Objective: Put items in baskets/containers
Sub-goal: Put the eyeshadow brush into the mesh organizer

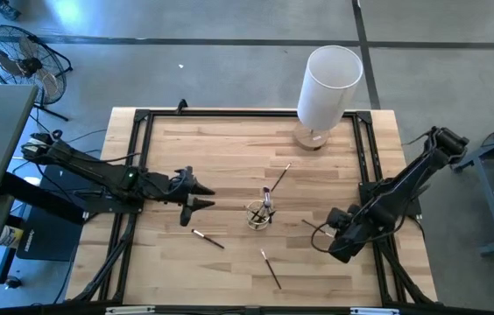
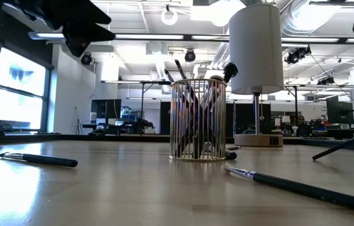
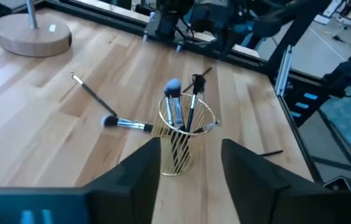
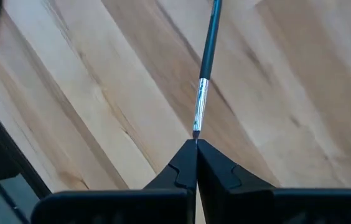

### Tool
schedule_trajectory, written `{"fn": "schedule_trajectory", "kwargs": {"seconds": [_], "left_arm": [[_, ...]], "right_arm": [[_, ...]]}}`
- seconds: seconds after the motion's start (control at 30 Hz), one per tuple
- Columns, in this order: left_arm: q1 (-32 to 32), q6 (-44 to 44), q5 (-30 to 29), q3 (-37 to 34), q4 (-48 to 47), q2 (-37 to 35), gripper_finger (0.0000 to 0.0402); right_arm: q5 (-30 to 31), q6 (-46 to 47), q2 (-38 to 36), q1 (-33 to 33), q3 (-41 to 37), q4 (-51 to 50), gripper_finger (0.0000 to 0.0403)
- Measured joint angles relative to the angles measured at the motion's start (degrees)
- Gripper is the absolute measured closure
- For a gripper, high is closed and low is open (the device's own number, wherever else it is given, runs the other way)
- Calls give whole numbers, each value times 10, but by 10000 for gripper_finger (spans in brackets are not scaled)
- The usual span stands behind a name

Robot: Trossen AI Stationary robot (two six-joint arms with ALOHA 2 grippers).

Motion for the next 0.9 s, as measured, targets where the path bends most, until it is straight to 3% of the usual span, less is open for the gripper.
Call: {"fn": "schedule_trajectory", "kwargs": {"seconds": [0.2, 0.43, 0.67, 0.9], "left_arm": [[0, 32, 8, 14, 28, 58, 205], [0, 130, -16, 124, -1, 137, 204], [5, 182, -72, 243, -56, 212, 204], [35, 179, -35, 313, -67, 273, 204]], "right_arm": [[23, -52, 0, -22, 77, -96, 403], [56, -110, 0, -61, 153, -179, 403], [76, -163, 0, -94, 191, -187, 403], [86, -152, 2, -102, 194, -214, 403]]}}
